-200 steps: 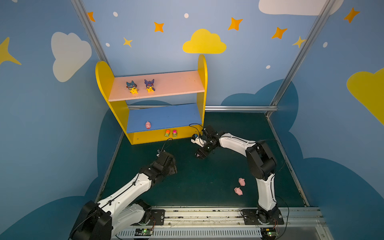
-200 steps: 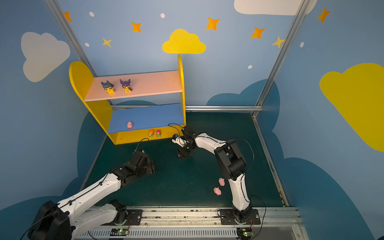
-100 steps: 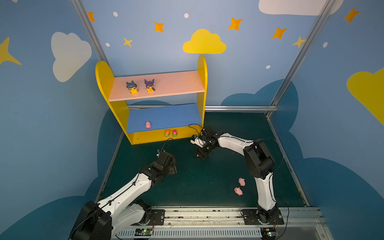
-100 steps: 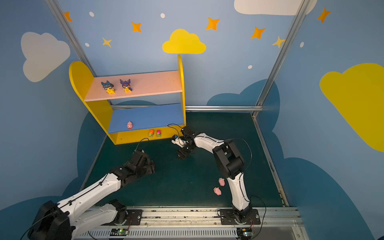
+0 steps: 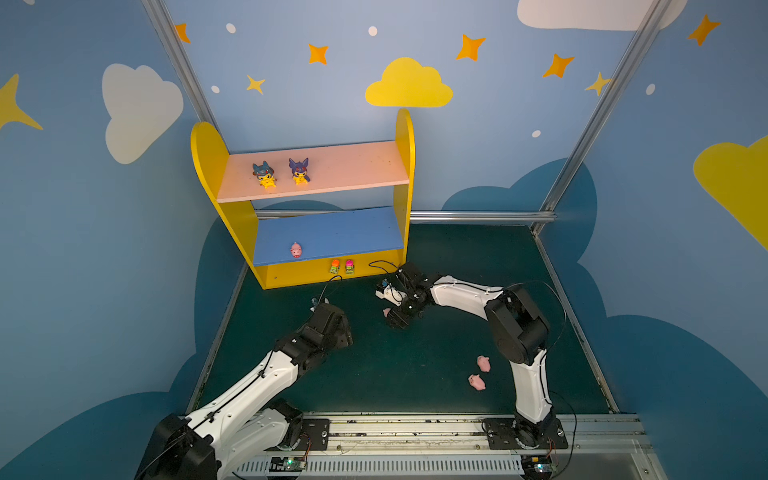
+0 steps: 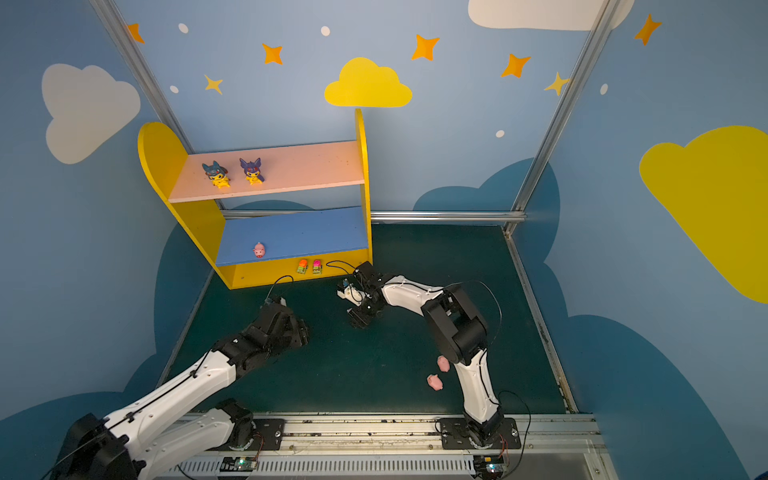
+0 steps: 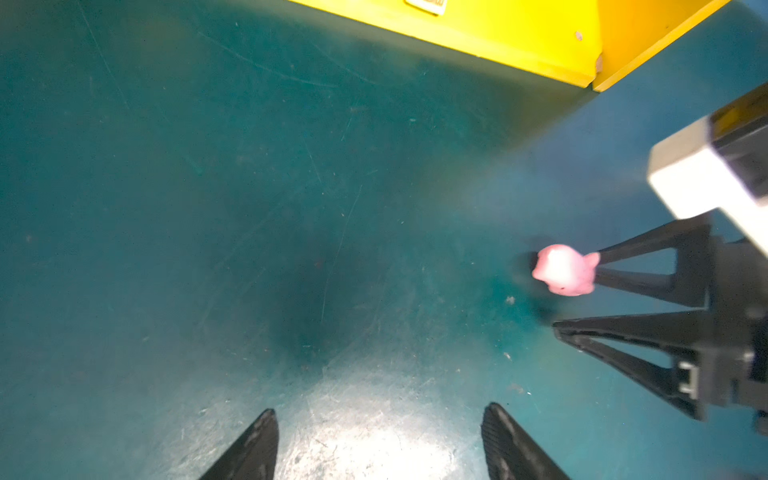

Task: Place and organize the plastic toys onto the shelf
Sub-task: 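Lower the right gripper onto the pink pig nearest the shelf and close it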

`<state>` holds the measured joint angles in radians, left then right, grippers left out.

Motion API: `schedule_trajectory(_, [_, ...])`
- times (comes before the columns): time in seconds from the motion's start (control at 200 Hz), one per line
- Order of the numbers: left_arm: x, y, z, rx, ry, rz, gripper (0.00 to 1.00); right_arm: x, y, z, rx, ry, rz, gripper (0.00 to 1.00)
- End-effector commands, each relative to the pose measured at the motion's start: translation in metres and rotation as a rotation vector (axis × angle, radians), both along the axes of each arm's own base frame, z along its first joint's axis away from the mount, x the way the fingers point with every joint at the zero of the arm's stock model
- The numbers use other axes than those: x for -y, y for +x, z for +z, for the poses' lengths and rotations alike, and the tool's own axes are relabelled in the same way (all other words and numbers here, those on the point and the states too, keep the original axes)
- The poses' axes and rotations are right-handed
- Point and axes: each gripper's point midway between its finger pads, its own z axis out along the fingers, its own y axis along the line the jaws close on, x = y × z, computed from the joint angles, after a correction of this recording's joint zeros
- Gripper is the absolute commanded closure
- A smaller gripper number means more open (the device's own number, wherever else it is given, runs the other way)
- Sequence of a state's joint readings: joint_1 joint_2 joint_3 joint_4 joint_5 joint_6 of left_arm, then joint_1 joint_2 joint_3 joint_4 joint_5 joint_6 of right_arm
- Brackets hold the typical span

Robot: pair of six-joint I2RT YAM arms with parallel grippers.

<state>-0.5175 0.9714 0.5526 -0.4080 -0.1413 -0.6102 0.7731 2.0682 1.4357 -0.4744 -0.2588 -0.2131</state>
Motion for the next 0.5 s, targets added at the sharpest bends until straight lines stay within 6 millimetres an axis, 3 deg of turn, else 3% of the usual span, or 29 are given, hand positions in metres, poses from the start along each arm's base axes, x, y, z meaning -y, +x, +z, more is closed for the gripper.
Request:
schedule_trajectory(0.0, [-0.008,-0.007,-0.002,-0.011,0.017,0.019,0.23,0.001,0.008,0.003,0.055,-0.013,-0.043,0.39])
schedule_trajectory(0.24, [-0.011,-0.011,0.002,0.021,-0.002,0.023,0.23,-0.005,0.02,0.003,0.118,-0.005,-0.05,0.45])
schedule_trajectory(0.496, [-0.013,-0.012,0.002,0.038,-0.007,0.028,0.23,-0.008,0.02,-0.001,0.118,-0.012,-0.038,0.68])
